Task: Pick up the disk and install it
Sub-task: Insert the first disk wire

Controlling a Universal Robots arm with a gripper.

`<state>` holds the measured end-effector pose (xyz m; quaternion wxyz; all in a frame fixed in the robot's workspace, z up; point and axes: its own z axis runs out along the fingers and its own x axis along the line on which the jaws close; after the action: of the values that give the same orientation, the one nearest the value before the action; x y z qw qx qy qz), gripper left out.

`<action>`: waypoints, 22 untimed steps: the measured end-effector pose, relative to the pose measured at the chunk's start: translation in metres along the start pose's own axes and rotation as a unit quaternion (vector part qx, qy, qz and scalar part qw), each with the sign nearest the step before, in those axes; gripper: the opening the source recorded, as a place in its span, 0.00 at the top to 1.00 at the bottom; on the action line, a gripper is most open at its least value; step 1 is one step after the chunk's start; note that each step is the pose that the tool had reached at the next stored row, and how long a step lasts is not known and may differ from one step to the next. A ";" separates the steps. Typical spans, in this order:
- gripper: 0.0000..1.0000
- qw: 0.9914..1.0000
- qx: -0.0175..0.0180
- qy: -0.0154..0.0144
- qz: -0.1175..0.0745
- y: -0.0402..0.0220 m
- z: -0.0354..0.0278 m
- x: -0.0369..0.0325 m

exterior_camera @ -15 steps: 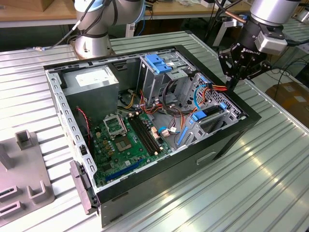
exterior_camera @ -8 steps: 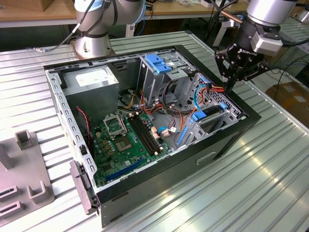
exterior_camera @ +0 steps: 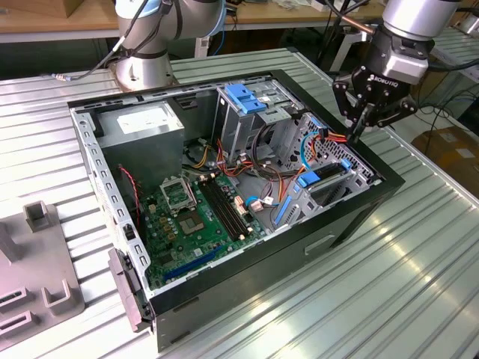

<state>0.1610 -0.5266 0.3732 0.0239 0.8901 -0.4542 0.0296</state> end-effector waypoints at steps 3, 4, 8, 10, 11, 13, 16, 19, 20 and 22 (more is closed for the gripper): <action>0.83 1.000 -0.002 0.000 0.030 0.0000 0.0000 0.0000; 0.83 0.999 -0.003 -0.001 0.038 0.0000 0.0000 0.0000; 0.83 0.998 -0.005 -0.001 0.069 0.0003 0.0001 -0.0002; 0.83 0.997 -0.006 -0.001 0.076 0.0003 0.0000 -0.0002; 0.83 0.997 -0.006 -0.001 0.079 0.0005 0.0000 -0.0004; 0.83 0.996 -0.006 -0.001 0.085 0.0008 0.0001 -0.0006; 0.83 0.994 -0.008 -0.002 0.105 0.0010 0.0005 -0.0007; 0.83 0.994 -0.008 -0.001 0.109 0.0044 0.0009 -0.0033; 0.83 0.994 -0.008 -0.001 0.110 0.0058 0.0009 -0.0043; 0.83 0.994 -0.008 -0.001 0.111 0.0092 0.0008 -0.0068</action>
<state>0.1496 -0.5266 0.3720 0.0273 0.8342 -0.5501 0.0270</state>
